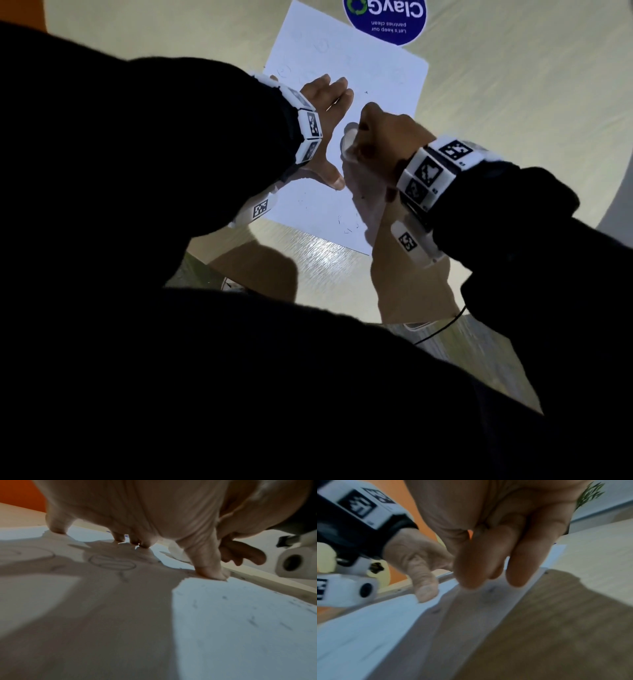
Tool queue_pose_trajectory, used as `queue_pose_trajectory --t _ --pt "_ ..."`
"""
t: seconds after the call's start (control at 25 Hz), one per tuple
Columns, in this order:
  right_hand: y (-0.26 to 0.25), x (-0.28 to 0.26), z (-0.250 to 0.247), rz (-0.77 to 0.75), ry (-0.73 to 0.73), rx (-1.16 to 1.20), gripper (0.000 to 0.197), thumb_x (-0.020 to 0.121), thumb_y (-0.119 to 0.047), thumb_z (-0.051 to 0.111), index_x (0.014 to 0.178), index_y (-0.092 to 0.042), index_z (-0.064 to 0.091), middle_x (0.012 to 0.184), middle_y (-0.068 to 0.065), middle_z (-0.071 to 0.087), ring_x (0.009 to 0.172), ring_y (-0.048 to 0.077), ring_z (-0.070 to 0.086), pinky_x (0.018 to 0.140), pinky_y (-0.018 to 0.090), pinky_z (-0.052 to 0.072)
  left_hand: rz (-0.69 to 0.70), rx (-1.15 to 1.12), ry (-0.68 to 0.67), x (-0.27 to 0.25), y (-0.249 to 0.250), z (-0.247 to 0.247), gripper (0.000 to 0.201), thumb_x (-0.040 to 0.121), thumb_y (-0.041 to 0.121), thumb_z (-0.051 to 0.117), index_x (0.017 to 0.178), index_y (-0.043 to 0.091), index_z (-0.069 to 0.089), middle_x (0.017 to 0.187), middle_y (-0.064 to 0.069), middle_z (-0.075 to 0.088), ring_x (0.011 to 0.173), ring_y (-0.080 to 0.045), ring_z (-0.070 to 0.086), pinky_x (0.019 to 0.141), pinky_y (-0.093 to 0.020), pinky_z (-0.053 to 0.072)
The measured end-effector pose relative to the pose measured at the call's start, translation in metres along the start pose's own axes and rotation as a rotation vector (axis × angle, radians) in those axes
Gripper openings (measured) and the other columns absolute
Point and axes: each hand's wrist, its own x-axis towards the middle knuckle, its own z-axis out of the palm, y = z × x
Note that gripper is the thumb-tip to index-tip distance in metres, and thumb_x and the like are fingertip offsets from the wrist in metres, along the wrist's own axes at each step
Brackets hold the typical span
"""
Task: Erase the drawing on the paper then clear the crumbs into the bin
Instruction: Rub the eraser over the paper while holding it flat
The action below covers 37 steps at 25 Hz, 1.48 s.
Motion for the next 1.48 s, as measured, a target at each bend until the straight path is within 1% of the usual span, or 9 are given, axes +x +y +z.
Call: queue_pose_trajectory --t 0.16,0.32,0.48,0.56,0.68,0.88,1.04,1.28,1.48 --pt "0.001 0.014 -0.01 0.043 0.128 0.012 0.032 0.094 -0.03 0.045 0.115 -0.006 0.046 0.101 0.018 0.061 0.085 0.032 0.059 0.066 0.032 0.034 0.005 0.012 0.002 0.003 -0.002 0.002 0.127 0.067 0.08 0.057 0.152 0.015 -0.011 0.16 -0.003 -0.015 0.147 -0.023 -0.011 0.114 -0.054 0.002" --pt "-0.003 0.002 0.002 -0.012 0.036 0.017 0.028 0.094 -0.028 0.045 0.112 -0.006 0.046 0.093 0.013 0.06 0.075 0.03 0.057 0.064 0.033 0.039 0.017 -0.018 0.045 0.002 -0.004 0.006 0.128 0.065 0.078 0.062 0.153 0.014 -0.006 0.161 -0.004 -0.011 0.148 -0.022 -0.009 0.114 -0.054 0.004" --pt "0.006 0.019 -0.013 0.045 0.086 0.055 0.031 0.092 -0.029 0.05 0.114 -0.007 0.046 0.104 0.017 0.06 0.093 0.034 0.059 0.07 0.034 0.038 0.01 0.008 0.003 0.001 -0.004 0.001 0.127 0.067 0.079 0.058 0.152 0.016 -0.011 0.16 -0.002 -0.015 0.147 -0.022 -0.012 0.114 -0.055 0.002" --pt "0.004 0.011 -0.008 0.046 0.102 0.014 0.028 0.093 -0.027 0.048 0.113 -0.006 0.047 0.095 0.016 0.058 0.085 0.032 0.057 0.069 0.034 0.038 0.006 -0.007 -0.003 -0.002 -0.001 -0.001 0.127 0.067 0.078 0.06 0.152 0.015 -0.01 0.16 -0.002 -0.016 0.147 -0.022 -0.012 0.114 -0.055 0.002" --pt "0.003 -0.002 0.003 0.007 -0.019 0.061 0.021 0.092 -0.031 0.05 0.103 -0.014 0.043 0.088 0.005 0.052 0.075 0.025 0.049 0.063 0.03 0.033 -0.012 0.005 -0.022 -0.004 0.001 -0.004 0.127 0.067 0.076 0.061 0.153 0.015 -0.01 0.16 -0.002 -0.017 0.147 -0.022 -0.013 0.114 -0.056 0.002" --pt "0.008 0.013 -0.009 0.064 0.066 0.088 0.034 0.092 -0.031 0.053 0.116 -0.008 0.045 0.091 0.005 0.048 0.081 0.024 0.049 0.067 0.03 0.034 0.004 -0.026 -0.016 0.001 -0.001 -0.001 0.128 0.065 0.079 0.059 0.152 0.017 -0.013 0.16 -0.001 -0.018 0.147 -0.021 -0.014 0.113 -0.057 0.001" --pt "0.008 0.001 0.001 0.035 -0.039 0.115 0.029 0.091 -0.03 0.053 0.111 -0.011 0.045 0.091 0.003 0.052 0.078 0.024 0.049 0.065 0.029 0.034 -0.011 -0.012 -0.017 0.003 -0.003 0.001 0.131 0.062 0.082 0.058 0.152 0.019 -0.012 0.16 0.001 -0.018 0.147 -0.02 -0.014 0.11 -0.064 0.002" --pt "0.009 0.007 -0.007 0.072 0.03 0.138 0.031 0.093 -0.028 0.052 0.114 -0.006 0.044 0.094 0.008 0.056 0.077 0.023 0.048 0.066 0.029 0.033 0.001 -0.058 -0.041 0.003 -0.005 0.0 0.128 0.066 0.081 0.057 0.151 0.021 -0.017 0.158 0.004 -0.024 0.145 -0.016 -0.019 0.111 -0.06 -0.002" --pt "0.012 0.015 -0.005 0.126 -0.011 0.198 0.032 0.089 -0.032 0.054 0.111 -0.009 0.046 0.104 0.012 0.063 0.085 0.029 0.057 0.073 0.035 0.046 0.027 -0.036 -0.045 0.008 -0.009 0.008 0.132 0.061 0.087 0.052 0.149 0.024 -0.022 0.156 0.006 -0.027 0.145 -0.015 -0.021 0.112 -0.062 -0.003"
